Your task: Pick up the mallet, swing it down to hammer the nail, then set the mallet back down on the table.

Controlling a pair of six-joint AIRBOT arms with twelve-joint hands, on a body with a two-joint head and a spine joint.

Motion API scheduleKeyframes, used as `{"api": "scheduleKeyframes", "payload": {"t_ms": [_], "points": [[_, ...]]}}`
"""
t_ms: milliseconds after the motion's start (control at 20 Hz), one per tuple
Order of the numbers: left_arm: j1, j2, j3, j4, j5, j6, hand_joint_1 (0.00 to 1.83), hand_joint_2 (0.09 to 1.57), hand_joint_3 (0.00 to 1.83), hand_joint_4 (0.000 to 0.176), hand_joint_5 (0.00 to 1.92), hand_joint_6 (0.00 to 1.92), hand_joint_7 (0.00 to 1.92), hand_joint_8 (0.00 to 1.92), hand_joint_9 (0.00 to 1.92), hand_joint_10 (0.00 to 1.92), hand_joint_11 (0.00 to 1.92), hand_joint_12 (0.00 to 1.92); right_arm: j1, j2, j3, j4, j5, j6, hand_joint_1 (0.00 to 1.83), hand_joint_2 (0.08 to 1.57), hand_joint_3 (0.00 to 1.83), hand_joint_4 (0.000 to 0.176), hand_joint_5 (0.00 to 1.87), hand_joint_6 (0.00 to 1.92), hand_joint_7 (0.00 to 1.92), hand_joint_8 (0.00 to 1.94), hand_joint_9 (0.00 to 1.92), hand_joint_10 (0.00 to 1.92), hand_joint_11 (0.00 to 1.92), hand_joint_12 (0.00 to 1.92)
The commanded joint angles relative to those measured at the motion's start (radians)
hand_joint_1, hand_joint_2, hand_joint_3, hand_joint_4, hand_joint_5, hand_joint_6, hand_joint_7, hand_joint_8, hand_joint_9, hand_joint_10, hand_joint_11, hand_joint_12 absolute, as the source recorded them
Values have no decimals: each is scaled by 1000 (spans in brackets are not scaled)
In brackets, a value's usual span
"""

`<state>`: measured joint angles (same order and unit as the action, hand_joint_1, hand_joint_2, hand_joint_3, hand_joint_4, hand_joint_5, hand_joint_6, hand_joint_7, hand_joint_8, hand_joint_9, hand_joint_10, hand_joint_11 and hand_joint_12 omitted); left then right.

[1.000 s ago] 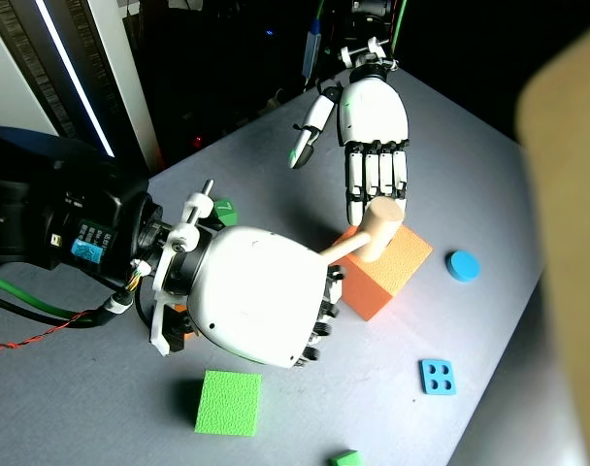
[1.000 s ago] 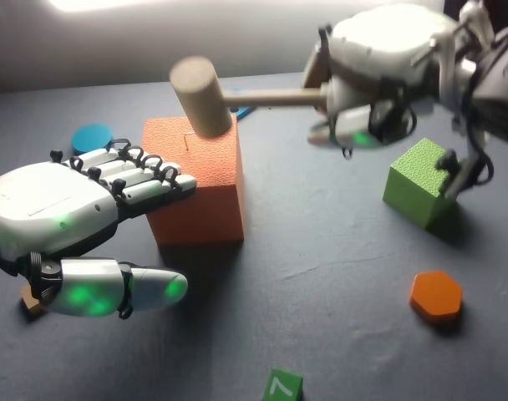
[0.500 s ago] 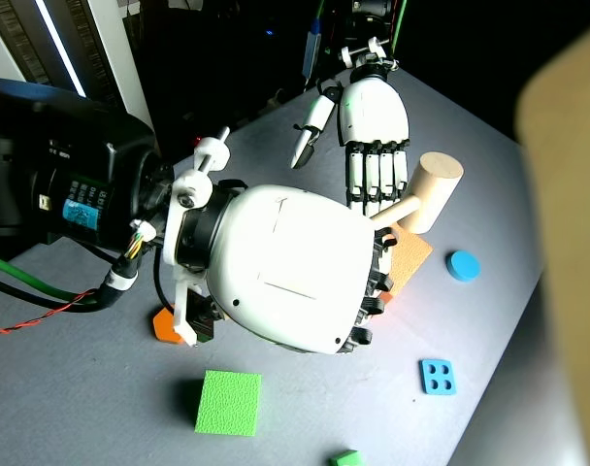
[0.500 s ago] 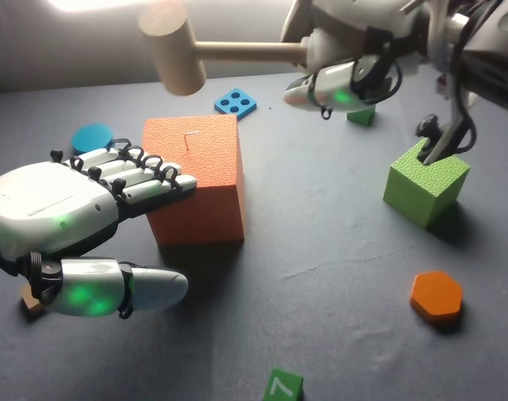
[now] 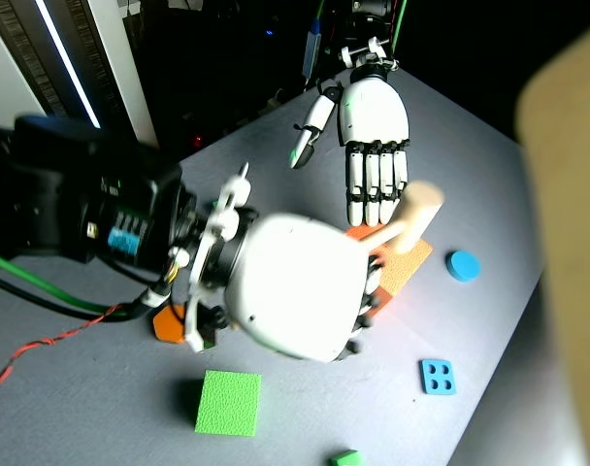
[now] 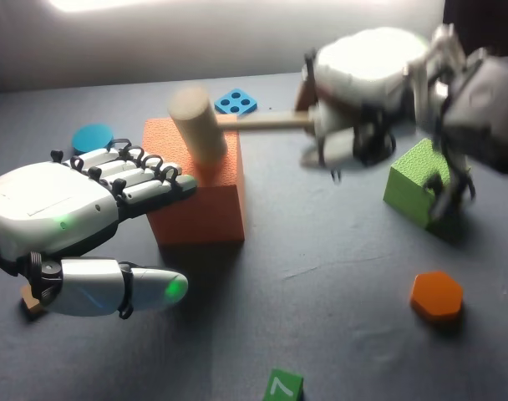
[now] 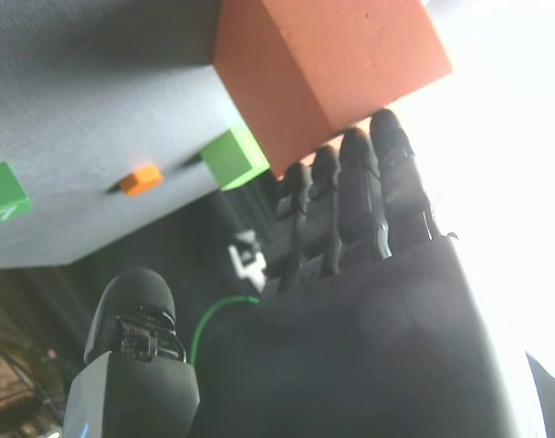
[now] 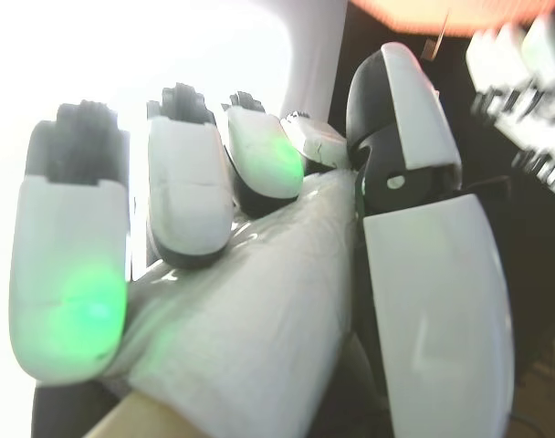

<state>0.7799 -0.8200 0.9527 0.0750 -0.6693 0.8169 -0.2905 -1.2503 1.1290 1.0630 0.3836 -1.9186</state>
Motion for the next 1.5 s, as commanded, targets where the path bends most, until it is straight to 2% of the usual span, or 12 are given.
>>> {"api": "scheduleKeyframes", "payload": {"t_ms": [0,150,350,500,650,750,900,1050,1250,1450], "points": [[-5,-4,-1,8,-52,-6,0,1186,0,0,105,0,131,0,129,0,0,294,-1,9,0,-44,61,-15,921,1476,1,176,1471,1921,1704,1941,1805,1921,1921,1921],[-5,-4,-1,8,-52,-6,0,1178,0,0,109,4,142,4,144,4,0,324,0,25,-2,-44,59,-12,940,1472,0,176,1475,1921,1695,1941,1813,1921,1921,1921],[-4,-4,-1,8,-51,-6,0,1180,0,0,115,1,139,1,138,1,0,310,77,48,-14,-44,52,-8,938,1480,3,176,1484,1921,1706,1941,1813,1921,1921,1921],[-4,-4,-2,8,-51,-7,0,1176,0,0,118,2,146,2,144,2,0,300,127,97,-68,-44,47,-8,963,1460,0,176,1464,1921,1695,1941,1800,1921,1921,1921],[-4,-4,-2,8,-51,-9,0,1173,0,0,108,1,131,2,131,2,0,269,136,159,-141,-45,41,-31,934,1466,0,176,1474,1921,1698,1941,1803,1921,1921,1921],[-4,-4,-2,8,-51,-9,0,1173,0,0,125,2,151,1,150,1,0,313,122,193,-179,-53,21,-42,924,1474,3,176,1492,1921,1708,1941,1813,1921,1921,1921],[-6,-4,-1,8,-51,-10,0,1173,0,0,123,1,141,1,139,1,0,296,77,248,-235,-147,-6,-62,884,1491,8,176,1501,1921,1710,1941,1820,1921,1921,1921],[-8,-4,1,8,-52,-11,0,1174,3,0,146,5,160,4,160,4,0,360,52,277,-254,-190,-52,-62,860,1509,11,176,1516,1921,1718,1941,1824,1921,1921,1921],[-12,-4,3,8,-52,-11,0,1192,6,0,127,0,149,2,139,0,0,339,13,269,-256,-271,-68,-65,895,1511,3,176,1513,1921,1724,1941,1842,1921,1921,1921],[-28,-3,7,9,-52,-13,0,1199,4,0,127,2,156,1,144,0,0,332,-36,201,-225,-314,-62,-68,905,1502,0,176,1497,1921,1733,1941,1842,1921,1921,1921]]}}
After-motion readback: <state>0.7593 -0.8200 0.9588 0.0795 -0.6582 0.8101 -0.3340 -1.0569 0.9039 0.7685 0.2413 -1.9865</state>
